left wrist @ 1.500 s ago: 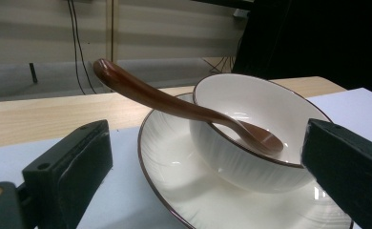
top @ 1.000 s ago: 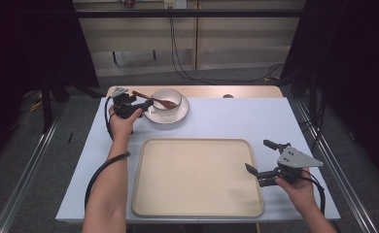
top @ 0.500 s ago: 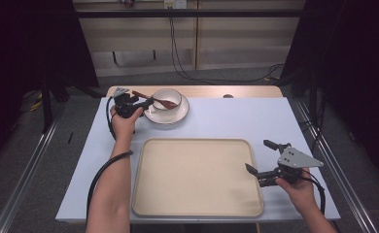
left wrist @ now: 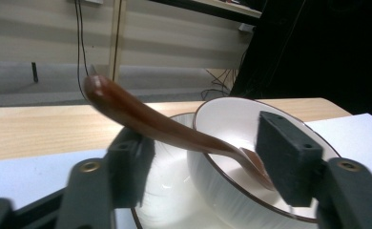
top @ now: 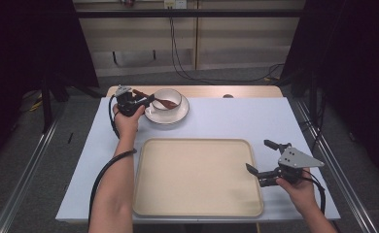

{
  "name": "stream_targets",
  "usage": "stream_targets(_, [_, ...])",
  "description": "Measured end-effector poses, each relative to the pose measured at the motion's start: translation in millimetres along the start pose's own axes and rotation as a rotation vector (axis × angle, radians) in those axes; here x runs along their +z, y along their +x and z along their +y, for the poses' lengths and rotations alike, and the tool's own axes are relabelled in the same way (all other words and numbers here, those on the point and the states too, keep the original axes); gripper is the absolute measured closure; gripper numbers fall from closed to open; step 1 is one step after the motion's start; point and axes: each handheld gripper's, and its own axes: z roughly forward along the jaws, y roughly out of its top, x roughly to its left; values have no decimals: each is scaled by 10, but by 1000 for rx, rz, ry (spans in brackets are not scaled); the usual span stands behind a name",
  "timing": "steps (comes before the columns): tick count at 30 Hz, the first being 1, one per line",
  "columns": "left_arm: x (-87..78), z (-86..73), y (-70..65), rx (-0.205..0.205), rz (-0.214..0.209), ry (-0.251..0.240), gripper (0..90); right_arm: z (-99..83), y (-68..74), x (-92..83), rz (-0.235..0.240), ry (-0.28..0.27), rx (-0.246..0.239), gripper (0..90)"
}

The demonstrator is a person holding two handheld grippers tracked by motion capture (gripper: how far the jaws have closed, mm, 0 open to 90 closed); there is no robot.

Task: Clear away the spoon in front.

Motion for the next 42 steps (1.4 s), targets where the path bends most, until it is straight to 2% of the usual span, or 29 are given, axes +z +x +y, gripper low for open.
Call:
stream_targets(3, [-5, 21, -13, -8, 1, -18, 491, 1, -1, 0, -1, -1, 1, 15])
stream_targets(4, [-23, 44, -14, 0, -11, -26, 527, 1, -3, 2, -1, -1, 0, 15])
stream_targets(6, [-30, 53, -15, 8, -10, -19, 543, 0, -3, 2, -1, 0, 0, 15])
stream_targets(7, [-27, 56, -18, 1, -21, -28, 568, -1, -2, 2, 2, 1, 4, 15])
stream_targets(9, [-30, 61, -28, -8, -15, -43, 608, 0, -3, 3, -1, 0, 0, 15])
stream_targets(10, [-33, 68, -36, -12, -32, -51, 649, 0, -3, 2, 0, 0, 0, 15])
stream_targets(12, [-37, 74, -42, -5, -27, -46, 683, 1, -2, 0, 0, 0, 2, 15])
stream_targets(13, [-35, 86, -55, -19, -64, -68, 704, 1, -2, -1, -1, 0, 2, 15])
stream_targets(15, [-36, 97, -63, -20, -72, -72, 736, 1, -5, -2, 3, 0, 2, 15])
stream_targets(17, [-37, 139, -101, -33, -98, -103, 784, 1, -3, -1, 1, 1, 4, 15])
stream_targets(20, [-40, 172, -119, -25, -114, -108, 837, 1, -4, -3, 3, 2, 2, 15])
stream_targets(21, [-41, 214, -149, -11, -140, -99, 837, 1, -7, -6, 6, 1, 0, 15])
stream_targets(23, [-43, 232, -163, -5, -138, -111, 838, 1, -8, -5, 5, 0, 0, 15])
stream_targets(24, [-50, 263, -179, 3, -151, -120, 838, 1, -8, -6, 5, 0, 0, 15])
stream_targets(25, [-54, 299, -213, -5, -151, -129, 839, 1, -9, -6, 4, 0, 0, 15])
stream_targets(30, [-92, 393, -270, 2, -176, -138, 839, 2, -15, -5, 4, -1, -3, 15])
stream_targets(31, [-127, 442, -283, 14, -193, -136, 838, 3, -14, -4, 1, -3, 4, 15])
stream_targets(32, [-139, 458, -288, 18, -193, -137, 839, 3, -18, -5, 5, -3, 3, 15])
stream_targets(36, [-202, 522, -316, 19, -213, -133, 838, 1, -21, -4, 3, -2, 2, 15])
stream_targets(37, [-237, 561, -347, -6, -209, -142, 838, 3, -19, -4, 4, -4, 9, 15])
stream_targets(38, [-237, 561, -347, -6, -209, -142, 839, 3, -19, -3, 3, -4, 8, 15])
stream_targets(39, [-299, 605, -336, 32, -228, -124, 839, 3, -19, -3, 4, -3, 7, 15])
stream_targets(40, [-299, 605, -336, 32, -228, -124, 838, 3, -19, -3, 4, -3, 7, 15])
stream_targets(41, [-321, 627, -356, 13, -241, -134, 838, 1, -22, -2, 4, -2, 5, 15])
stream_targets(42, [-373, 666, -362, 28, -265, -122, 839, 2, -23, 1, 1, -3, 7, 15])
